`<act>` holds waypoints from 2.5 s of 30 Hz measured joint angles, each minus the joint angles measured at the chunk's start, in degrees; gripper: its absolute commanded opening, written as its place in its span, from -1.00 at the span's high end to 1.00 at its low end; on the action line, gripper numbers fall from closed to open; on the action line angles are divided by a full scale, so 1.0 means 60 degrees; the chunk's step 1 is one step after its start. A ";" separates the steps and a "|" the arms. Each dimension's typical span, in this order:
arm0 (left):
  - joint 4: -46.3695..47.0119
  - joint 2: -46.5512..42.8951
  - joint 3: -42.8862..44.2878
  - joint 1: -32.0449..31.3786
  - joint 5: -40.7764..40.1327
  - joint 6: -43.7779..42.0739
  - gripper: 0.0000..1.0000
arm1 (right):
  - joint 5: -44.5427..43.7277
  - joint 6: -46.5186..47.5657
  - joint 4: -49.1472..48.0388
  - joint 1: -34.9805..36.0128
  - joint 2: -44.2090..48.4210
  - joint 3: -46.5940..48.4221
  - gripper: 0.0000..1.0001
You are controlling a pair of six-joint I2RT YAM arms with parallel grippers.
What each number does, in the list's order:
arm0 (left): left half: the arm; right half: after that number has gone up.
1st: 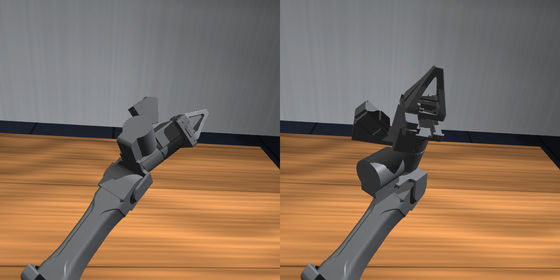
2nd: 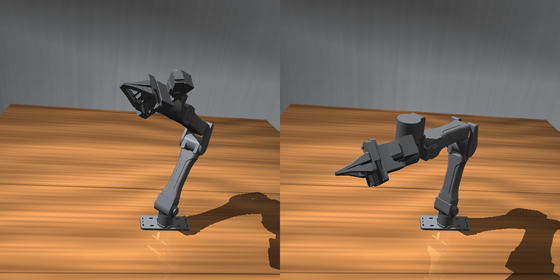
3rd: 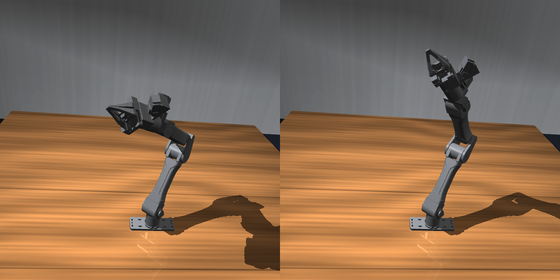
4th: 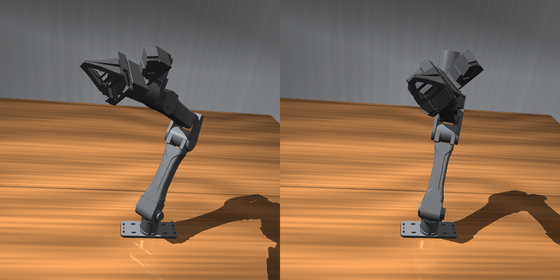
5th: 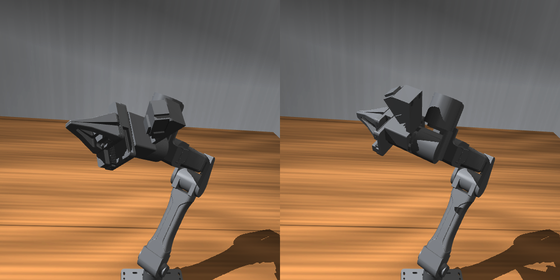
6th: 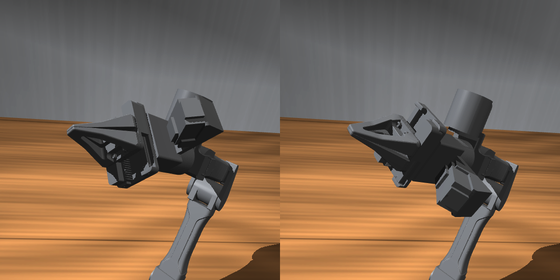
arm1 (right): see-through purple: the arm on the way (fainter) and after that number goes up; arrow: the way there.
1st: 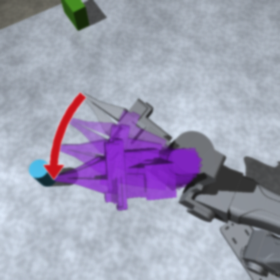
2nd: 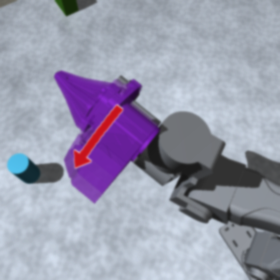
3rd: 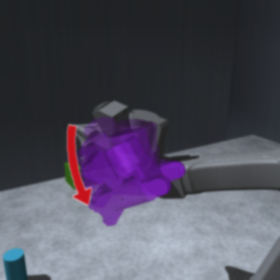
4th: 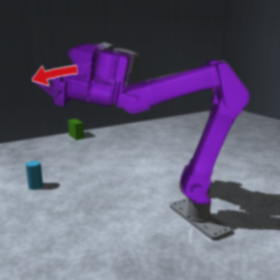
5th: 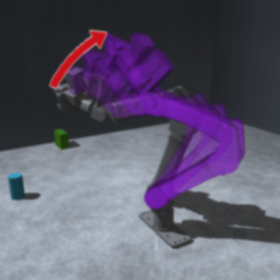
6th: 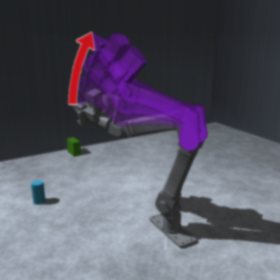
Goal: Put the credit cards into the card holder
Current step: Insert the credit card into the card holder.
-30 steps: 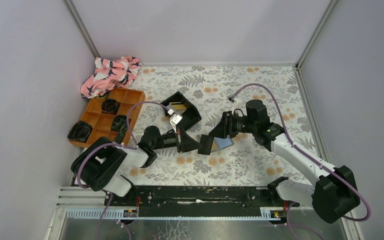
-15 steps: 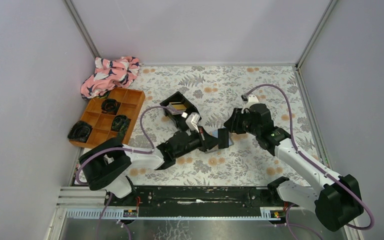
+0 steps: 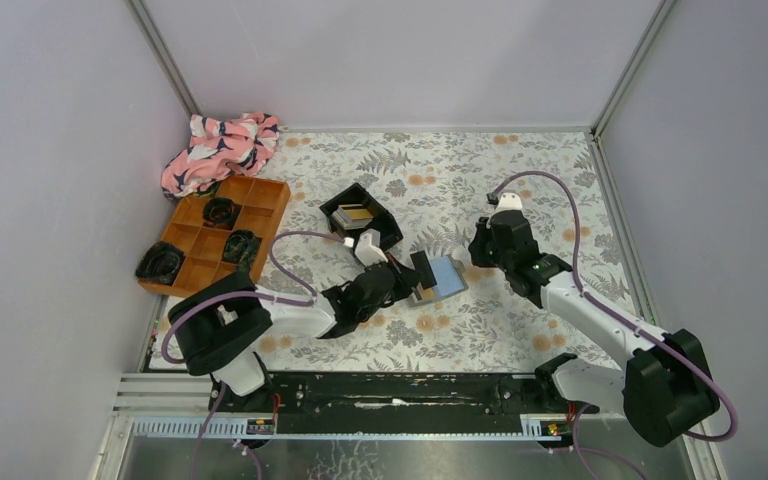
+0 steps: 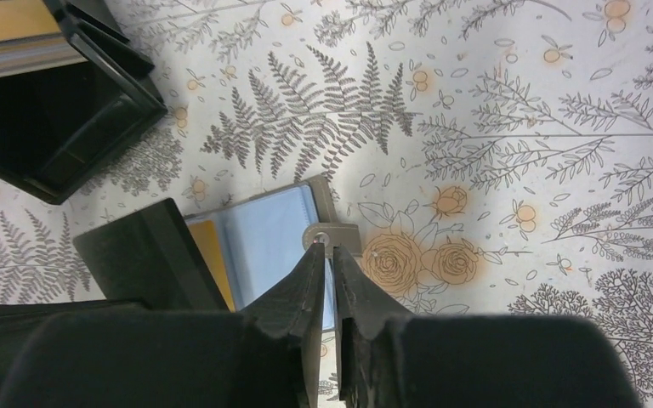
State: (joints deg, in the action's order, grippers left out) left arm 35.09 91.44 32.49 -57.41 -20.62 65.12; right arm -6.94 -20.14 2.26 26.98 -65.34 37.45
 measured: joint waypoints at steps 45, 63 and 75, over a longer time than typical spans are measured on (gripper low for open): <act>0.1078 0.1381 -0.0539 0.0004 0.0342 0.3570 1.00 | 0.0510 -0.0135 0.0091 0.0062 -0.2459 0.0146 0.99; 0.2565 0.2131 -0.0911 0.0244 0.0776 0.3585 1.00 | 0.0517 -0.0222 0.0219 0.0066 -0.2841 0.0160 0.99; 0.4441 0.3034 -0.1209 0.0590 0.1304 0.3504 1.00 | 0.0528 -0.0262 0.0215 0.0066 -0.3060 0.0160 0.99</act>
State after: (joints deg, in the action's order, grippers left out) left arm 61.73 109.65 25.23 -53.87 -12.80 86.15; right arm -3.77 -21.71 3.55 27.38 -83.70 38.41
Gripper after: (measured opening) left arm 0.011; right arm 0.021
